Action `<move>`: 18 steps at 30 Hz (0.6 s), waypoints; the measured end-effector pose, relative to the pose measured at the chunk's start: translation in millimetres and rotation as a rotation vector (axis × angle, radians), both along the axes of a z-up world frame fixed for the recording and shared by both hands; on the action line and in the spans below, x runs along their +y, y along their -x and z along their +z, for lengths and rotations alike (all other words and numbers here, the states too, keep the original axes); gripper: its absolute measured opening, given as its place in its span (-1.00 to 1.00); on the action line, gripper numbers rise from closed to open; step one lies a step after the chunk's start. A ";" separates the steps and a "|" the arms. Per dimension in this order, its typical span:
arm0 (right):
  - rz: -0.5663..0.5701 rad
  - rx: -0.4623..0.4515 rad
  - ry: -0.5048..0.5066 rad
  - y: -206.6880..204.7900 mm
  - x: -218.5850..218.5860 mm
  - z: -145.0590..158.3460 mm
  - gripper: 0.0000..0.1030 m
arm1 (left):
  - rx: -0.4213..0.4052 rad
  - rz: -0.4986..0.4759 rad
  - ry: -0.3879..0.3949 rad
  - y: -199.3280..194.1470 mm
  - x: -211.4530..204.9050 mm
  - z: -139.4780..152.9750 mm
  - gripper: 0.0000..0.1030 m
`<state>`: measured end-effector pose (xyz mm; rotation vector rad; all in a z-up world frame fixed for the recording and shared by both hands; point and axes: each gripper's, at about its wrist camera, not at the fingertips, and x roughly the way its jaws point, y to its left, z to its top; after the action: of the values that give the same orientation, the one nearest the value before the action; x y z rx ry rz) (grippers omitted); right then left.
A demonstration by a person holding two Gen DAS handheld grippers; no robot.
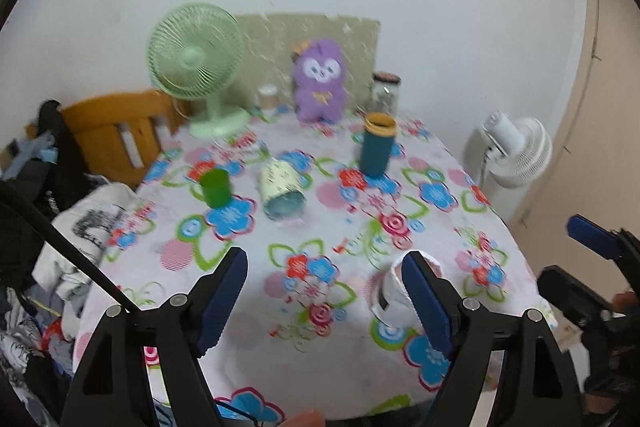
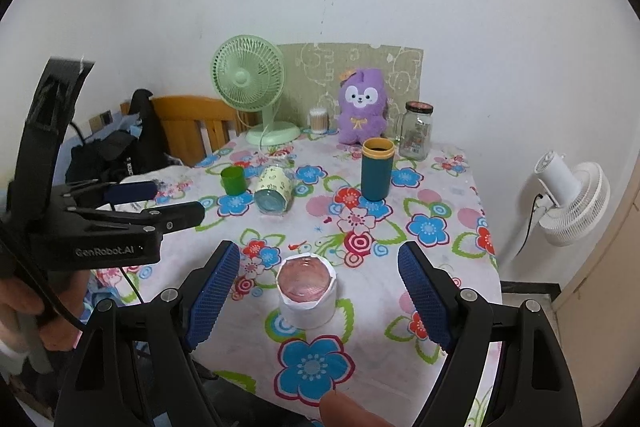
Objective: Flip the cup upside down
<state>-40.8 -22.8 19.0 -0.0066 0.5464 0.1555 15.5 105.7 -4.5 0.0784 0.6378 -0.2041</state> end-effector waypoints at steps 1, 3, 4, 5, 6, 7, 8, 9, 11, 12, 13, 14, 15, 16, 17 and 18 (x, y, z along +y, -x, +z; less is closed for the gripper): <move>0.000 -0.002 -0.002 2.4 0.4 0.0 0.62 | -0.017 0.012 0.002 3.4 2.1 1.0 0.59; -0.001 -0.004 -0.004 7.1 1.7 -0.2 0.62 | -0.045 0.029 0.005 9.3 5.0 2.5 0.60; -0.002 -0.008 -0.005 9.6 2.4 -0.4 0.62 | -0.068 0.040 0.005 14.5 6.3 4.0 0.61; -0.003 -0.014 -0.004 13.4 3.8 -0.2 0.62 | -0.080 0.045 0.005 17.3 6.8 4.9 0.63; -0.003 -0.019 -0.002 16.1 5.1 0.1 0.62 | -0.098 0.052 0.004 22.4 7.3 6.3 0.64; -0.004 -0.025 0.000 19.5 6.6 0.7 0.62 | -0.109 0.056 0.005 25.5 7.3 7.0 0.65; -0.007 -0.030 0.000 22.7 7.9 1.3 0.62 | -0.121 0.058 0.007 29.7 7.3 8.1 0.65; -0.007 -0.033 0.000 25.7 9.0 1.9 0.62 | -0.131 0.060 0.010 33.3 7.5 9.1 0.65; -0.006 -0.040 -0.007 31.4 10.2 3.4 0.62 | -0.145 0.061 0.021 41.1 7.8 11.0 0.66; -0.006 -0.043 -0.010 34.3 10.8 3.9 0.62 | -0.151 0.061 0.025 44.8 7.9 11.7 0.66; -0.007 -0.046 -0.012 37.8 11.7 4.8 0.62 | -0.157 0.061 0.027 47.8 7.6 12.5 0.67; -0.007 -0.049 -0.013 41.5 12.6 5.8 0.62 | -0.165 0.061 0.028 51.3 7.2 13.3 0.67; -0.006 -0.053 -0.013 44.7 14.2 6.5 0.62 | -0.172 0.060 0.029 54.6 6.5 13.6 0.68; -0.005 -0.060 -0.010 48.5 15.9 7.6 0.62 | -0.178 0.060 0.029 57.0 5.6 13.6 0.70; -0.006 -0.067 -0.006 51.7 17.8 8.6 0.62 | -0.184 0.058 0.028 60.3 4.8 13.8 0.72; -0.008 -0.073 -0.001 54.1 19.4 9.3 0.62 | -0.187 0.058 0.028 62.1 4.5 13.9 0.73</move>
<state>-94.9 -3.4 28.2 -0.0094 0.4734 0.1465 -46.6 110.3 9.4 0.0512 0.4501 -0.1477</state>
